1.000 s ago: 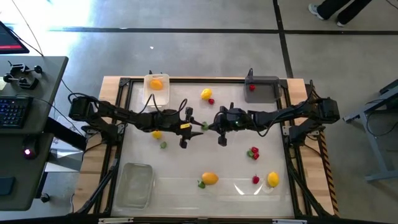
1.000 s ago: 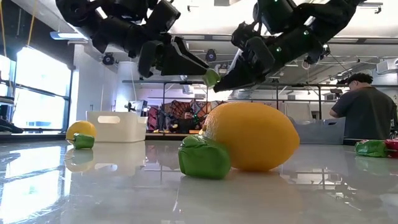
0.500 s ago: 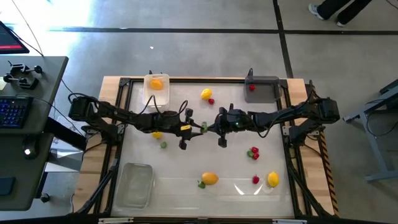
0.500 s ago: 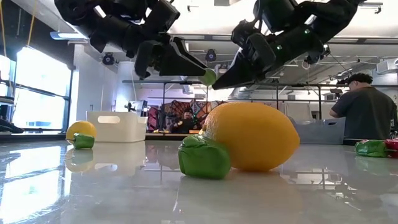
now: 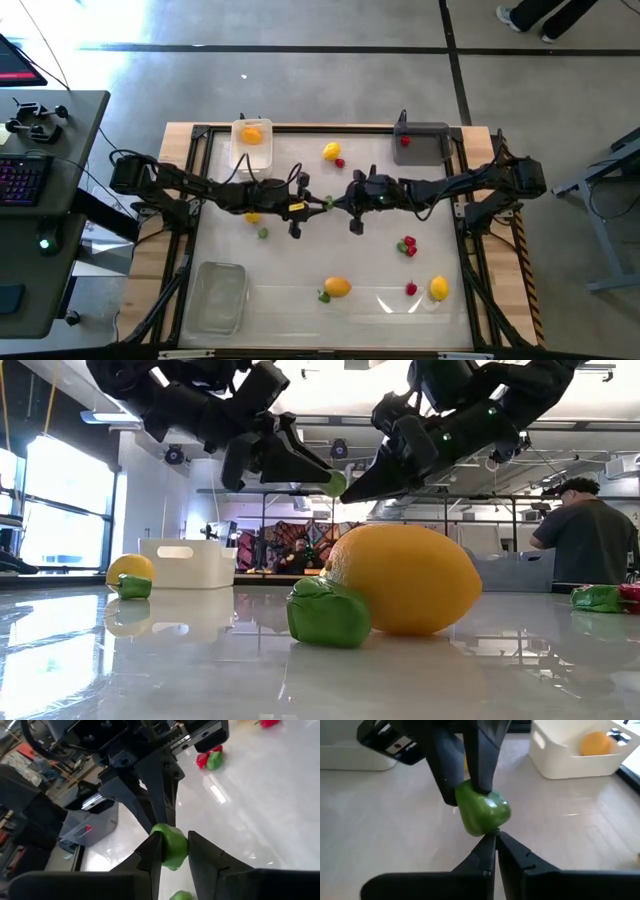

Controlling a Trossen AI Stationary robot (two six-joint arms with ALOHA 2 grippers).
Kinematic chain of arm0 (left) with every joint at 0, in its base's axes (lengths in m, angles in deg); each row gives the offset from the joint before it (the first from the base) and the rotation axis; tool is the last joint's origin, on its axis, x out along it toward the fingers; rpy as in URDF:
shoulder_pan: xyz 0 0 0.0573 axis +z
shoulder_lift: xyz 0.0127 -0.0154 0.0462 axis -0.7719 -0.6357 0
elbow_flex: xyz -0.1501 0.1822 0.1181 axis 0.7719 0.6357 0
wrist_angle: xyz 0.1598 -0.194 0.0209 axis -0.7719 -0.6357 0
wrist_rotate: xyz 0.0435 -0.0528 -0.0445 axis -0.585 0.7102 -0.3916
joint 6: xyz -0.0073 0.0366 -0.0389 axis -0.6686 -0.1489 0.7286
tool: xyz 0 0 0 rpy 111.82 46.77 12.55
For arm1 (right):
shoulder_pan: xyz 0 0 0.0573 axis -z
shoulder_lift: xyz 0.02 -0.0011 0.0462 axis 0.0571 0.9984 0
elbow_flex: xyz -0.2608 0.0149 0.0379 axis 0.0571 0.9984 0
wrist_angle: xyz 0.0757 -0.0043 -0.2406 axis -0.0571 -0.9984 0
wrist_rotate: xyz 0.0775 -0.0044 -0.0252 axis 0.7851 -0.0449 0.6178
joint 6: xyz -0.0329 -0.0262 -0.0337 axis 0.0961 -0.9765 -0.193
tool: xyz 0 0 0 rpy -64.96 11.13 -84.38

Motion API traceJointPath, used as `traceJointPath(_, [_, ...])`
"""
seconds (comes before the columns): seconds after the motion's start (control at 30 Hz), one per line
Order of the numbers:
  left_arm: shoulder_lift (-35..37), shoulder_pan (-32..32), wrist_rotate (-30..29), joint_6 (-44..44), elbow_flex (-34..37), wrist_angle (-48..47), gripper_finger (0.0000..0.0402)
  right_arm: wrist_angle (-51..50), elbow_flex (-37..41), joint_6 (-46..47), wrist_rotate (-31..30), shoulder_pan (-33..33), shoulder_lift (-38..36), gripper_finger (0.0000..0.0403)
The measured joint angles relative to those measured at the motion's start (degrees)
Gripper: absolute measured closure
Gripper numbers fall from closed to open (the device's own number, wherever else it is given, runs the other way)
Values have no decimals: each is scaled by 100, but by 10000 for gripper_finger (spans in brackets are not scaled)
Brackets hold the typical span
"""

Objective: Sort produce into baskets
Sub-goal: Put the green bell pepper into the grey bin

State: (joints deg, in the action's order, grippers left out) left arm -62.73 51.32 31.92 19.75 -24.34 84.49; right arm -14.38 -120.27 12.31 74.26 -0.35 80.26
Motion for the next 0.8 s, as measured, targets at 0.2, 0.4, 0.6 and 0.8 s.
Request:
traceJointPath(0.2, [0, 7, -118, 125, 4, -52, 347, -242, -6, -210, -231, 102, -110, 326])
traceJointPath(0.4, [99, -4, -174, 355, 9, -173, 349, -1385, -218, -601, -779, 199, -796, 251])
traceJointPath(0.6, [833, -124, -330, 559, 5, -819, 349, -1773, -219, -907, -958, 281, -1241, 231])
traceJointPath(0.8, [1850, -490, 400, 1662, -452, -2653, 349, -1833, -219, -1191, -943, 497, -1237, 251])
